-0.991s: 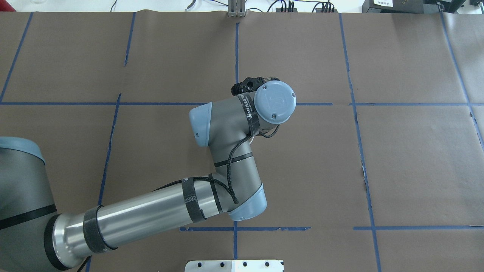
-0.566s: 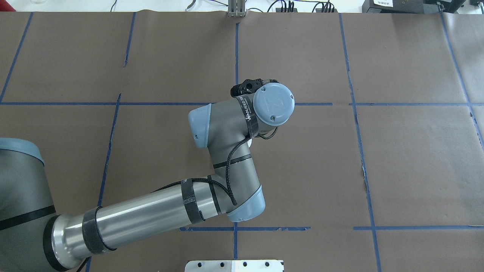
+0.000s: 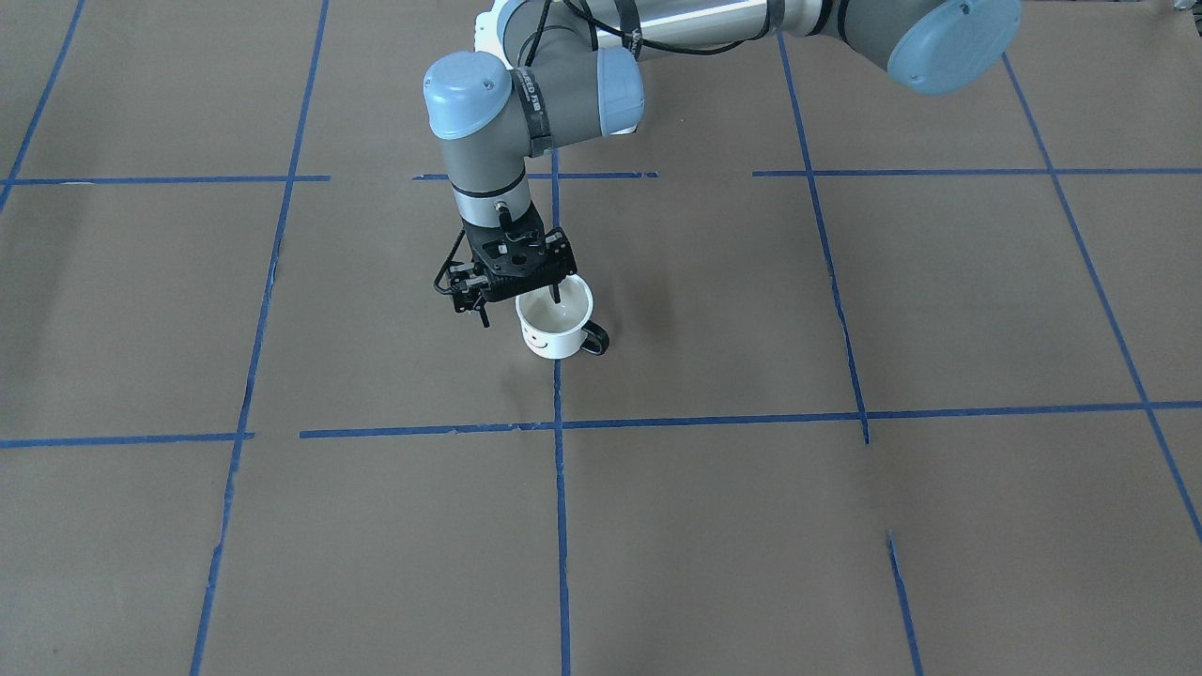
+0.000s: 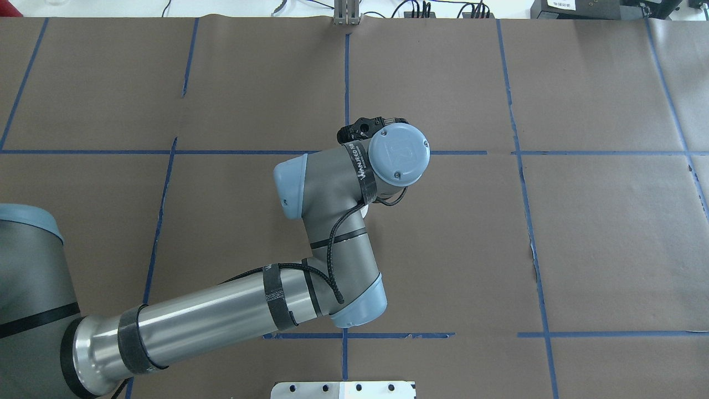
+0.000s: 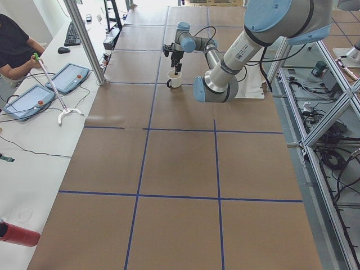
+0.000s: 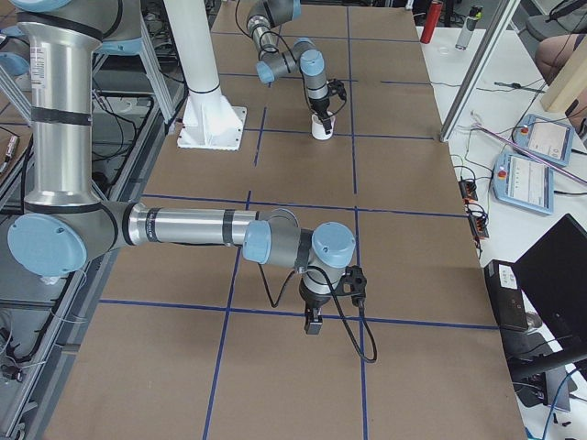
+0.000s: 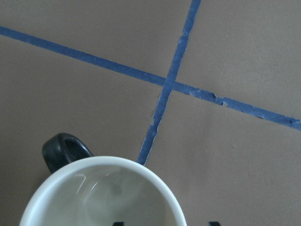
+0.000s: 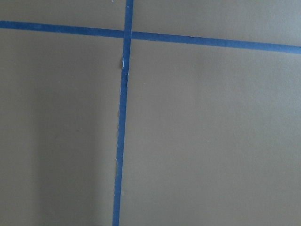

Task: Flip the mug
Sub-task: 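Rotate the left wrist to turn the mug upright and lower it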

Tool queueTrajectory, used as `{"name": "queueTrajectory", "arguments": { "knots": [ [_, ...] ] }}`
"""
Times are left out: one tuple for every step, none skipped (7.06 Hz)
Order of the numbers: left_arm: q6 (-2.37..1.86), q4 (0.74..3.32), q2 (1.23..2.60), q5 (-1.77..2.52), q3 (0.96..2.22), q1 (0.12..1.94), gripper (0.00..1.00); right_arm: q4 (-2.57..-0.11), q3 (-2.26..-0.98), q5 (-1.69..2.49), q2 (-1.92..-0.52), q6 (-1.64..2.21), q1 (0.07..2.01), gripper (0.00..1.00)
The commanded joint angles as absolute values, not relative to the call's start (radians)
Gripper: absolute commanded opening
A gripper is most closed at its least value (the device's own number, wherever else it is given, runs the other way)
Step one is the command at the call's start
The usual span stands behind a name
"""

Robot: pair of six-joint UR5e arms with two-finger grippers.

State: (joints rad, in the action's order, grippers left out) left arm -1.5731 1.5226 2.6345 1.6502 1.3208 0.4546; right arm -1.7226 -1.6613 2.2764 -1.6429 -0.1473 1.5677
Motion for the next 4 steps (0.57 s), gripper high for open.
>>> {"name": "queueTrajectory", "arguments": {
  "knots": [
    [-1.517,1.474,2.634,1.687,1.399,0.489,1.0,-1.723,-1.661,2.276,-1.643,-0.147,1.568,1.0],
    [-1.516,1.426,2.635,1.689,1.461,0.505,1.0,-1.723,-1.661,2.276,-1.643,-0.147,1.568,1.0],
    [-1.494,1.358,2.632,1.689,1.545,0.526,1.0,-1.723,-1.661,2.276,-1.643,-0.147,1.568,1.0],
    [-1.438,1.345,2.602,1.718,1.596,0.552,1.0,-1.723,-1.661,2.276,-1.643,-0.147,1.568,1.0]
  ]
}}
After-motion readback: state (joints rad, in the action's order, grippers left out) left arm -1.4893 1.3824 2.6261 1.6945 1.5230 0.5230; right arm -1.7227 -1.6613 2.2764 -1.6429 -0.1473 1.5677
